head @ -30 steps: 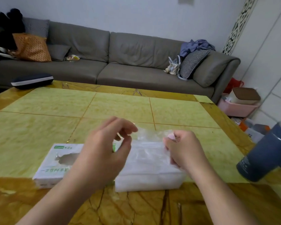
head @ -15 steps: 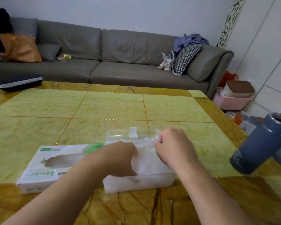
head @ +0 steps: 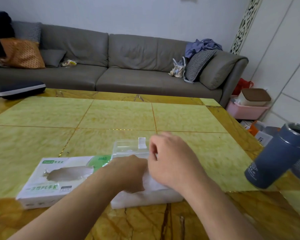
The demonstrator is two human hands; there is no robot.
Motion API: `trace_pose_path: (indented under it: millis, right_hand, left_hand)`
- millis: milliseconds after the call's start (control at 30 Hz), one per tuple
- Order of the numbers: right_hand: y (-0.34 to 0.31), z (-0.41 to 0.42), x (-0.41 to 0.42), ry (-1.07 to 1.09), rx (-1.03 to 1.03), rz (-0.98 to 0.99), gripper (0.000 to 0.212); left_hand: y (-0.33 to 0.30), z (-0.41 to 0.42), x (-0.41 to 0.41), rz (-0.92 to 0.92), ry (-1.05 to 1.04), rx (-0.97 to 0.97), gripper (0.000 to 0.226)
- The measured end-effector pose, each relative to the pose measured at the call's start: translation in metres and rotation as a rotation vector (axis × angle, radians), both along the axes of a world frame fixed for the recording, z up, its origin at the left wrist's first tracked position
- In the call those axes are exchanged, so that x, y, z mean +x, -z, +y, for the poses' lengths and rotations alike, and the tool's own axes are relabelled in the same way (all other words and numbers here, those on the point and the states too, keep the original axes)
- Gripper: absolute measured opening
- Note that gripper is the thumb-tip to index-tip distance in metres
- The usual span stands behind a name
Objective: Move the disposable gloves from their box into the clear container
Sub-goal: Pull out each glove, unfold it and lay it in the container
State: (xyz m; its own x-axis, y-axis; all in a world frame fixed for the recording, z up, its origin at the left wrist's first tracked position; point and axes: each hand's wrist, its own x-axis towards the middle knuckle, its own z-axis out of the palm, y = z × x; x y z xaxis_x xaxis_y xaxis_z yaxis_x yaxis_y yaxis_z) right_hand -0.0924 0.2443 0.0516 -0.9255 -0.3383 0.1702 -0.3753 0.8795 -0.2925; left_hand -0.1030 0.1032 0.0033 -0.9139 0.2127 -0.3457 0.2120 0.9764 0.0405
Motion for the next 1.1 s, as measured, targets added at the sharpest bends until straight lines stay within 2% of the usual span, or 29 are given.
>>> trace_pose_path:
  millis: [67,133,233,333,467,533,600,667,800,933,1033,1100]
  right_hand:
    - [0.007,-0.004,-0.002,-0.005,0.049,-0.176,0.010]
    - [0.013,-0.002,-0.005,0.007,0.203,-0.286,0.013]
    - [0.022,0.001,-0.014,0.046,0.343,-0.343,0.007]
    - [0.031,0.001,-0.023,0.053,0.371,-0.391,0.042]
    - [0.033,-0.005,-0.035,0.025,0.443,-0.542,0.060]
    - [0.037,-0.012,-0.044,0.007,0.533,-0.627,0.057]
    - [0.041,-0.019,-0.049,-0.010,0.616,-0.688,0.051]
    - [0.043,-0.021,-0.051,0.026,0.619,-0.709,0.064]
    - [0.053,-0.017,-0.051,0.042,0.563,-0.712,0.078]
    - [0.051,-0.014,-0.047,0.065,0.496,-0.707,0.074]
    - [0.049,-0.014,-0.045,0.090,0.480,-0.697,0.054]
    - [0.049,-0.014,-0.044,0.099,0.464,-0.670,0.033]
  left_hand:
    - [-0.001,0.000,0.001,0.006,0.025,-0.001,0.028]
    - [-0.001,-0.001,0.000,0.009,0.023,0.010,0.033]
    - [-0.005,-0.002,0.003,-0.013,0.005,-0.008,0.039]
    - [-0.011,0.000,0.004,-0.059,0.030,0.009,0.040]
    - [-0.017,-0.008,0.005,-0.083,0.010,0.093,0.051]
    - [-0.018,-0.013,0.008,-0.033,-0.027,0.136,0.060]
    - [-0.016,-0.011,0.012,0.022,-0.021,0.136,0.050]
    - [-0.015,-0.005,0.013,0.000,-0.016,0.098,0.035]
    - [-0.019,0.002,0.005,-0.227,-0.065,-0.029,0.033]
    - [-0.022,0.012,0.000,-0.294,-0.013,-0.157,0.016]
    - [-0.018,0.017,-0.001,-0.272,-0.020,-0.159,0.026]
    - [-0.015,0.015,0.001,-0.221,-0.022,-0.138,0.027]
